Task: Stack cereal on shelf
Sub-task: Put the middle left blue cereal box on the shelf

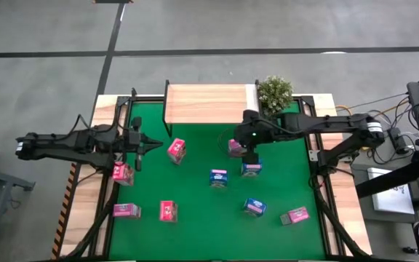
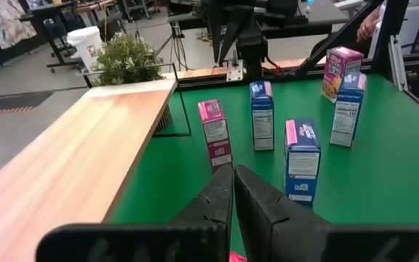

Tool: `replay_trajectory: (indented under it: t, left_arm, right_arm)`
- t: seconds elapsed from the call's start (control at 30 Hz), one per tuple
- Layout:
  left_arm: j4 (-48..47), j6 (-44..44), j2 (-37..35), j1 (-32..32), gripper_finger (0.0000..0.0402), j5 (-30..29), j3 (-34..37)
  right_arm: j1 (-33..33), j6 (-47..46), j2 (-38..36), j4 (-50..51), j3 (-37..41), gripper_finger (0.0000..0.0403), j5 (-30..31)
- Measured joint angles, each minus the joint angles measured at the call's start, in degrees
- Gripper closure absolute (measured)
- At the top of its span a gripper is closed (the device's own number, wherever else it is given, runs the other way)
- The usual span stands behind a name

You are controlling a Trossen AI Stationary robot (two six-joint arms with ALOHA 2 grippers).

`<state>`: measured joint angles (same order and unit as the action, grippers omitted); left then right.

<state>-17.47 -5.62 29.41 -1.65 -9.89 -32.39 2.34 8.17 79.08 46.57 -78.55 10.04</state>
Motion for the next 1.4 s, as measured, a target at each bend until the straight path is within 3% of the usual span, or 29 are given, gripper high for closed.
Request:
replay_trajectory:
  t: [0.43, 1.0, 1.2, 1.4]
  left_arm:
    - [3.48, 1.66, 0.13, -0.01, 0.0402, 0.01, 0.61]
    - [6.57, 1.68, 0.25, -0.01, 0.0402, 0.02, 0.62]
    - [7.74, 1.68, 0.49, -0.01, 0.0402, 0.01, 0.66]
    - [8.17, 1.68, 0.62, -0.01, 0.0402, 0.0, 0.66]
  right_arm:
    - [1.93, -2.15, 2.46, -0.4, -0.47, 0.0375, -4.59]
    - [-6.33, -10.04, 5.47, -11.81, -0.53, 0.0154, -3.93]
    - [-9.71, -12.03, 12.08, -12.54, -3.2, 0.0113, -1.82]
    - [-11.67, -17.32, 17.72, -6.9, -7.35, 0.0102, -1.5]
